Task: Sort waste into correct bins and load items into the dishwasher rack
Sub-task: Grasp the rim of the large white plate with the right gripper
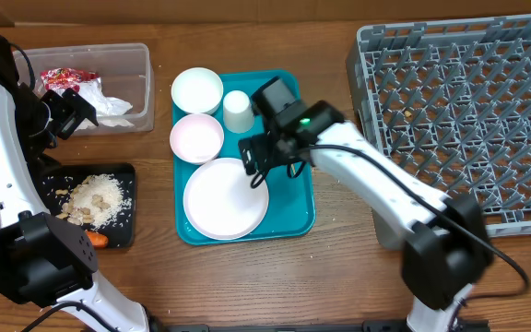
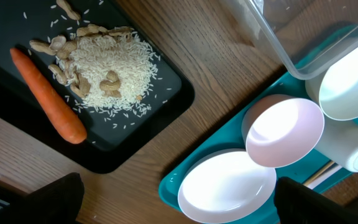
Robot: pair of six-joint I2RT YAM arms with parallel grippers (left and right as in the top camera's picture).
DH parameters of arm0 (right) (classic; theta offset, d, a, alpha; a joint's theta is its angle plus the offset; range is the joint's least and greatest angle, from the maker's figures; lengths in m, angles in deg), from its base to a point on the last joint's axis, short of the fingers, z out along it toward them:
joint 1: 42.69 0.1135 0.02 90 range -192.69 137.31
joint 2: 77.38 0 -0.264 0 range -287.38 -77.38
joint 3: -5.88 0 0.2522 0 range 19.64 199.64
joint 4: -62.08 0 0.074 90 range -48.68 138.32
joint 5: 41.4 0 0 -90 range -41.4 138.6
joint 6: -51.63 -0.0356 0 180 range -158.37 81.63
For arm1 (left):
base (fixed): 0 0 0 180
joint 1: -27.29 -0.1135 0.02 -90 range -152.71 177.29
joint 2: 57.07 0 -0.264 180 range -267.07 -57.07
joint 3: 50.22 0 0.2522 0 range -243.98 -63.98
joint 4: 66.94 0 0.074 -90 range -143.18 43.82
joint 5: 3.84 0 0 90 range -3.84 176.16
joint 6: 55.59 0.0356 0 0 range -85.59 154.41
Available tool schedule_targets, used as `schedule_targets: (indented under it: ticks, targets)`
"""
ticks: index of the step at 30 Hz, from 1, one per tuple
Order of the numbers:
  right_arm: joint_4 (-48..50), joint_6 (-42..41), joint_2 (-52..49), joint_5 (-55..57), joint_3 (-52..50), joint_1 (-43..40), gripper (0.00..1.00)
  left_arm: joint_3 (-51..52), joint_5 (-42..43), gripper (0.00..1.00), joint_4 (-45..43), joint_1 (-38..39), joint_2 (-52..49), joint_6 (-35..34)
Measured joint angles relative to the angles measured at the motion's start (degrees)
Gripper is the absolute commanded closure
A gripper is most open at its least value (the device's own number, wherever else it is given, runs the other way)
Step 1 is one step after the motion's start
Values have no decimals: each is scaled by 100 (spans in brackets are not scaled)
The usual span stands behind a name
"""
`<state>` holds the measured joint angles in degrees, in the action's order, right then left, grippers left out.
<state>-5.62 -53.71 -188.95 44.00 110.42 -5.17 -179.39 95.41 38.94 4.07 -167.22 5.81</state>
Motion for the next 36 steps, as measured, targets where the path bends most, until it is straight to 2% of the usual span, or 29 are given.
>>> schedule_targets:
  ticks: [3, 5, 7, 12, 17, 20, 24, 28, 29, 36]
  targets:
    - [-9, 13, -334, -319, -4, 7, 9, 0, 0, 0, 2, 0, 0, 0]
    - [-22, 9, -457, -586, -4, 7, 11, 0, -2, 0, 2, 0, 0, 0]
    - [-76, 15, -549, -721, -4, 7, 20, 0, -2, 0, 0, 0, 0, 0]
    - [-20, 0, -780, -848, -212, 15, 35, 0, 0, 0, 2, 0, 0, 0]
    - [144, -267, -820, -654, -546, 125, 39, 0, -2, 0, 0, 0, 0, 0]
    - [356, -387, -776, -566, -691, 164, 51, 0, 0, 0, 2, 0, 0, 0]
    - [474, -562, -741, -525, -791, 162, 85, 0, 0, 0, 2, 0, 0, 0]
    - [433, -715, -743, -546, -833, 162, 92, 0, 0, 0, 0, 0, 0, 0]
    - [385, -745, -743, -551, -833, 162, 96, 0, 0, 0, 2, 0, 0, 0]
    - [-527, -879, -743, -549, -420, 39, 96, 0, 0, 0, 0, 0, 0, 0]
